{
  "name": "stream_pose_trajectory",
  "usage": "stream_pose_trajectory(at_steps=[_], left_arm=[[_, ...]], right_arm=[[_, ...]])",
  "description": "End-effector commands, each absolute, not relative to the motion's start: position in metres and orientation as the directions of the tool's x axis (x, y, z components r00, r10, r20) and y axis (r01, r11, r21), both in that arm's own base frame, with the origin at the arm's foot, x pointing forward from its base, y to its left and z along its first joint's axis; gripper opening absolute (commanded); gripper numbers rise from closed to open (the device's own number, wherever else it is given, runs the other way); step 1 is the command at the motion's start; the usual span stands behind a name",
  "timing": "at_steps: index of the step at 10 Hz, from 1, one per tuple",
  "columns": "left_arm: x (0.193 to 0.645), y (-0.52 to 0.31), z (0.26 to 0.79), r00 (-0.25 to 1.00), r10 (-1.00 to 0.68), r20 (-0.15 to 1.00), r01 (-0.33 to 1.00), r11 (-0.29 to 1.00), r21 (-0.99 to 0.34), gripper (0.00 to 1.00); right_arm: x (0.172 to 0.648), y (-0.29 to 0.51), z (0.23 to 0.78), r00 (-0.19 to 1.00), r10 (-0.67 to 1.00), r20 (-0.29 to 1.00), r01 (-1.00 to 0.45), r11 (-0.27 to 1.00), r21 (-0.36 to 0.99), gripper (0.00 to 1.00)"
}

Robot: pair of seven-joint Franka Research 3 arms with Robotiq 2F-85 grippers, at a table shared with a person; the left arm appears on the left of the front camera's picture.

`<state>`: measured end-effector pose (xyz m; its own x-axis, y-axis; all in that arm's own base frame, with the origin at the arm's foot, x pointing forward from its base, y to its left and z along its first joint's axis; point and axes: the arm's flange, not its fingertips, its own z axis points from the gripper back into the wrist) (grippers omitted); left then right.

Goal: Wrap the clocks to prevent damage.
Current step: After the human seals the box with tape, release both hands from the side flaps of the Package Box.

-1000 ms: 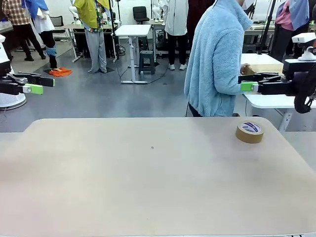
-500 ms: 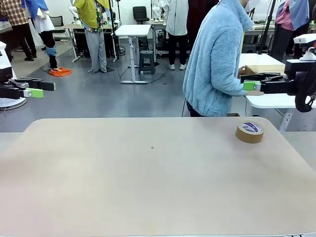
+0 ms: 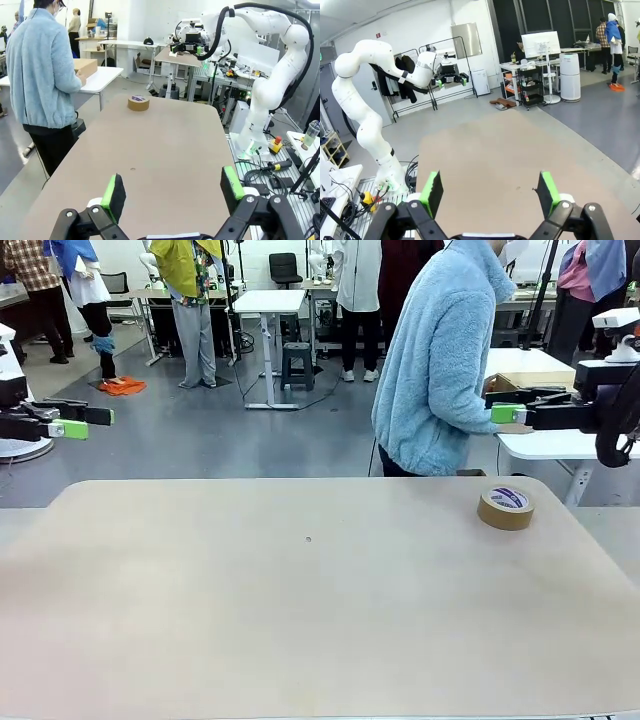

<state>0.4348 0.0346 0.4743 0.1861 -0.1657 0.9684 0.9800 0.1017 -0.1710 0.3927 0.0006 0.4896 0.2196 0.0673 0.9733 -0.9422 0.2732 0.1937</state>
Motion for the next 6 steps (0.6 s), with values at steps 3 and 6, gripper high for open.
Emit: stream_pose_trajectory(at_steps=[3,6], left_arm=[[0.4327,0.0345,0.4752,0.180,-0.163,0.970,0.980,0.110,-0.164,1.00],[0.4327,0.0345,0.4752,0.180,-0.163,0.970,0.980,0.110,-0.164,1.00]], right_arm=[[0.3917,0.0011,0.4892,0.218,0.064,0.974,-0.944,0.268,0.193,1.00],[0.3917,0.0011,0.4892,0.218,0.064,0.974,-0.944,0.268,0.193,1.00]])
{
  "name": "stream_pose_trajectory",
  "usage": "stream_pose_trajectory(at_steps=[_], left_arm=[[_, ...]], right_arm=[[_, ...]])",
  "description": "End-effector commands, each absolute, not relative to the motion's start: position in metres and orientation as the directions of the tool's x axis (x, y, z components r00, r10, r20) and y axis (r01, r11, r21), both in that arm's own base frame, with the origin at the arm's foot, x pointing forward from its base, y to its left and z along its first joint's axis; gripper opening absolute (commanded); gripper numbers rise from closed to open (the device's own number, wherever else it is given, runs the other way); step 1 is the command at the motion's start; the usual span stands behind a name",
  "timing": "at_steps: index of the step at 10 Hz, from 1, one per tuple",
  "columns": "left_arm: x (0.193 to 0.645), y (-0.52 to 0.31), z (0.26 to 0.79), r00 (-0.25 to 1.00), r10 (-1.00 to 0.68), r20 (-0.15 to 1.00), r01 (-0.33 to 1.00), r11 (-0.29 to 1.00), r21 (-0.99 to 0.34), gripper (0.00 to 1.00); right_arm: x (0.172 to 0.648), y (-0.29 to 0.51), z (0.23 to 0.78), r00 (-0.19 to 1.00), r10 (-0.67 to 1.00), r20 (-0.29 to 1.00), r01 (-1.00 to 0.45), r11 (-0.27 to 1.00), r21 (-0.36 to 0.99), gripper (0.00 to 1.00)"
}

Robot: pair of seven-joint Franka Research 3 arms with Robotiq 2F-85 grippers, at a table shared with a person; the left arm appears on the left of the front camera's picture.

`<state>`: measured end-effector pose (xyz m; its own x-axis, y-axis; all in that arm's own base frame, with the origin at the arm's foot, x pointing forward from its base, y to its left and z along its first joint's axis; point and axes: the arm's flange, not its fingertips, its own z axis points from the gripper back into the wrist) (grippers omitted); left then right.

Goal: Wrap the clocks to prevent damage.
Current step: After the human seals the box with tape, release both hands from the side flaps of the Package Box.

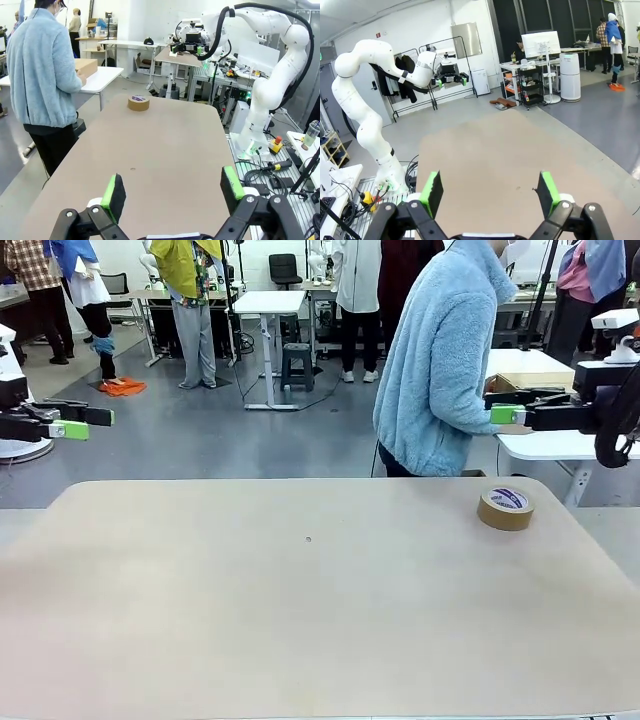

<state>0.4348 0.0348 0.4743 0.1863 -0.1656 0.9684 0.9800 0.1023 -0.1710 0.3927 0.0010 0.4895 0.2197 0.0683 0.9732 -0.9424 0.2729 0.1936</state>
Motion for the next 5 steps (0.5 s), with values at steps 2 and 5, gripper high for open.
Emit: stream_pose_trajectory(at_steps=[2,5], left_arm=[[0.4327,0.0345,0.4752,0.180,-0.163,0.970,0.980,0.110,-0.164,1.00],[0.4327,0.0345,0.4752,0.180,-0.163,0.970,0.980,0.110,-0.164,1.00]], right_arm=[[0.3917,0.0011,0.4892,0.218,0.064,0.974,-0.944,0.268,0.193,1.00],[0.3917,0.0011,0.4892,0.218,0.064,0.974,-0.944,0.268,0.193,1.00]])
